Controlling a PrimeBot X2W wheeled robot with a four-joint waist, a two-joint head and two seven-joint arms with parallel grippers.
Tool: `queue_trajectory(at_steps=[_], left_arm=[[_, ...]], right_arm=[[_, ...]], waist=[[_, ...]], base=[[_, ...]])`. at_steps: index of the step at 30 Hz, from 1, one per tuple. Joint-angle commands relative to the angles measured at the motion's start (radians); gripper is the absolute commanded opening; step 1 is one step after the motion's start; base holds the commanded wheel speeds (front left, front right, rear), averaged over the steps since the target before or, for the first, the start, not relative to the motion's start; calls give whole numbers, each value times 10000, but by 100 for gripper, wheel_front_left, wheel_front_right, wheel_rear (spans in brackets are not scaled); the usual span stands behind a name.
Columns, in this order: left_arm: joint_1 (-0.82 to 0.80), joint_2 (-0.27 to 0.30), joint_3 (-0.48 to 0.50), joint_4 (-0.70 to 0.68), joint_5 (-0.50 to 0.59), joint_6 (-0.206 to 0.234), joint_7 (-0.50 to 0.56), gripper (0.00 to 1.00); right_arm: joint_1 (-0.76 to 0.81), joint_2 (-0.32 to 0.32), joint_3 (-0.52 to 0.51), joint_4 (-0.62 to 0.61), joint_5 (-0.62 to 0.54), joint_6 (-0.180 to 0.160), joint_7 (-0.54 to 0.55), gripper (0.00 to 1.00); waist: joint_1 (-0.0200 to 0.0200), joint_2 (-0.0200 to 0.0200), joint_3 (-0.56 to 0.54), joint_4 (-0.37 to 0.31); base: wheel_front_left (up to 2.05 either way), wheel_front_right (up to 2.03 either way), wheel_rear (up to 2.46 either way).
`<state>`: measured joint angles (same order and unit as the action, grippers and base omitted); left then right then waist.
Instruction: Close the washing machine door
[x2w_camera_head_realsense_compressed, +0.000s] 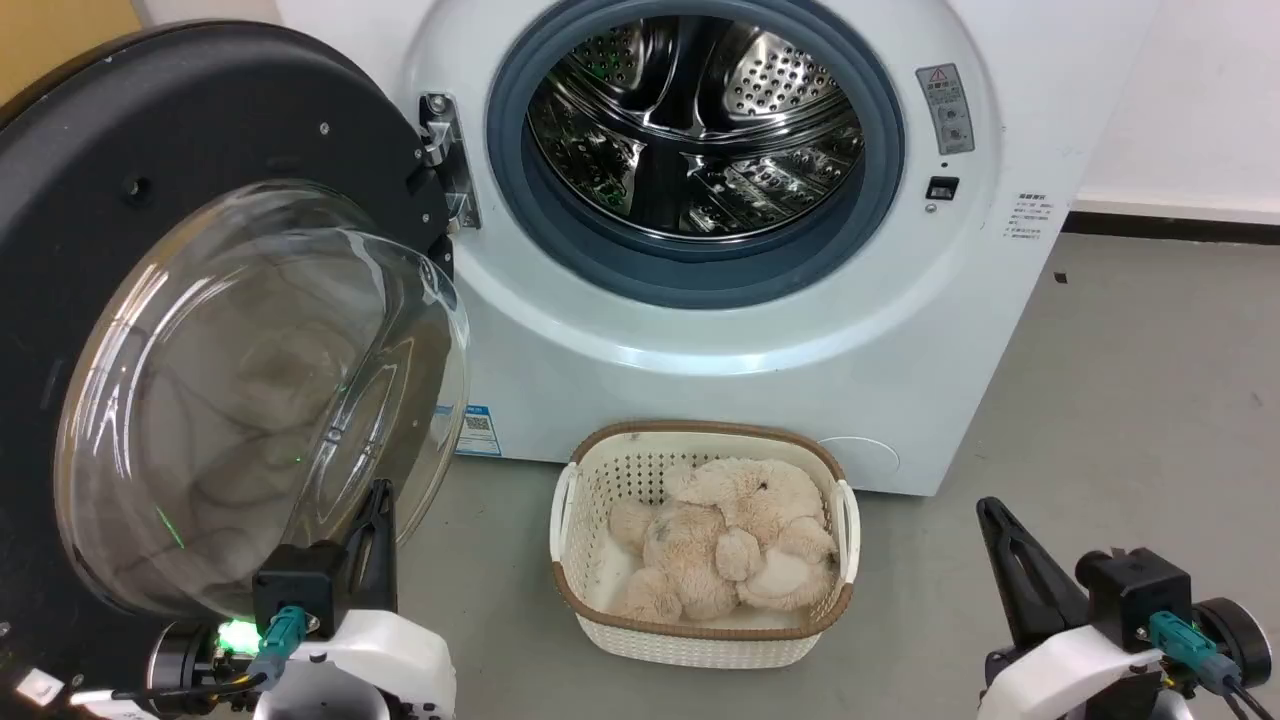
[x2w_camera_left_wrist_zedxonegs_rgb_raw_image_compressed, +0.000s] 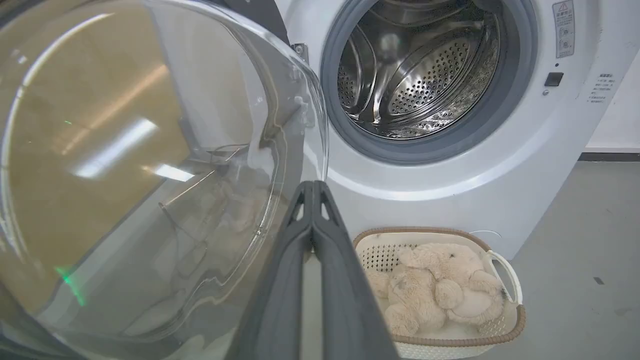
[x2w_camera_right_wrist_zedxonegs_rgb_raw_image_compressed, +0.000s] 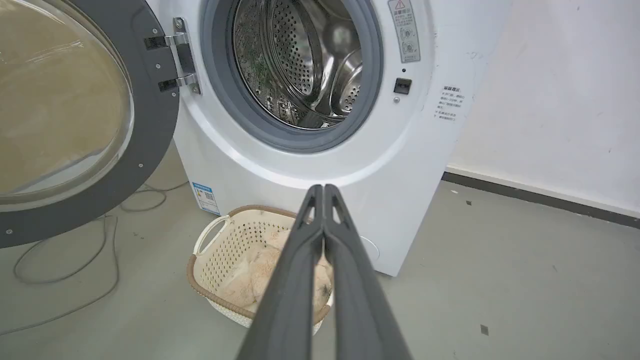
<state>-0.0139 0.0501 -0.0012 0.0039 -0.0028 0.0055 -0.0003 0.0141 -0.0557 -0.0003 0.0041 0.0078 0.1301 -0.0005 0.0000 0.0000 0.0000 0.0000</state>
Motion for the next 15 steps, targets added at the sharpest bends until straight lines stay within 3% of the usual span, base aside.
queue_trajectory(at_steps=[1, 10, 11, 15], left_arm=[[139, 1, 12, -39, 28, -55, 3, 0], [139, 1, 12, -39, 28, -55, 3, 0], [0, 0, 4, 0, 0, 0, 0, 100], [-1, 0, -5, 12, -2, 7, -4, 100]], right_arm=[[-141, 55, 3, -41, -78, 6, 5, 0], [-141, 55, 3, -41, -78, 6, 5, 0], [0, 0, 6, 0, 0, 0, 0, 100], [6, -2, 5, 8, 7, 0, -3, 100]], waist=[[0, 0, 0, 0], [0, 0, 0, 0], [0, 0, 0, 0], [0, 0, 0, 0]], base=[[0, 0, 0], [0, 0, 0], [0, 0, 0], [0, 0, 0]])
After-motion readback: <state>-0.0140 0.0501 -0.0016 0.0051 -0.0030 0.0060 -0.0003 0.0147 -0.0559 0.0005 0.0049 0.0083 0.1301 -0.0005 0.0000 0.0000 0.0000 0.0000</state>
